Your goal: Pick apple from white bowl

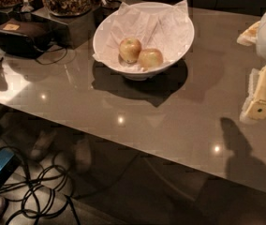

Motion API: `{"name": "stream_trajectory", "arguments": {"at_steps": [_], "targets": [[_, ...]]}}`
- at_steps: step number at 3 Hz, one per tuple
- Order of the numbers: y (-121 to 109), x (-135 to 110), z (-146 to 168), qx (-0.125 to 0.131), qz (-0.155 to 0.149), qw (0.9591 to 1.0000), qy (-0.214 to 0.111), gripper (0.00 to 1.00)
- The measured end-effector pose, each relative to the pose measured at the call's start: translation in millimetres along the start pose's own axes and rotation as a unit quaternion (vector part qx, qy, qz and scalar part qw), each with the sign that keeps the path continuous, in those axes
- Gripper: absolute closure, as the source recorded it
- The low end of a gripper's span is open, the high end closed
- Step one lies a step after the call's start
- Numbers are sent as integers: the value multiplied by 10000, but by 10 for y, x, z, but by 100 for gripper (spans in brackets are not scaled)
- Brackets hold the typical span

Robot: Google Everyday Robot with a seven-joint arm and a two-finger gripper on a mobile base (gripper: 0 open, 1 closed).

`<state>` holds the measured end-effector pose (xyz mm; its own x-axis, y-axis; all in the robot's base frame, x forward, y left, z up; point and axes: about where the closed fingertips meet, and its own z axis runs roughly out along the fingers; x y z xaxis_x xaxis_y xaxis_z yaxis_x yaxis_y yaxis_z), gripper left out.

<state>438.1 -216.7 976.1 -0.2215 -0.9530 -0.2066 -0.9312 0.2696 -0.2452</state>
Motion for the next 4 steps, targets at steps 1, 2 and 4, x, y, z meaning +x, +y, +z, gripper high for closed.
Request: {"name": "stream_trajectory", "arguments": {"at_steps": [1, 2, 4], "targets": [[0, 0, 0, 0, 0, 10000, 0, 0], [-52, -108, -32, -27, 238, 9997, -85, 0], [-280, -624, -101, -75, 540, 9982, -247, 0]]}}
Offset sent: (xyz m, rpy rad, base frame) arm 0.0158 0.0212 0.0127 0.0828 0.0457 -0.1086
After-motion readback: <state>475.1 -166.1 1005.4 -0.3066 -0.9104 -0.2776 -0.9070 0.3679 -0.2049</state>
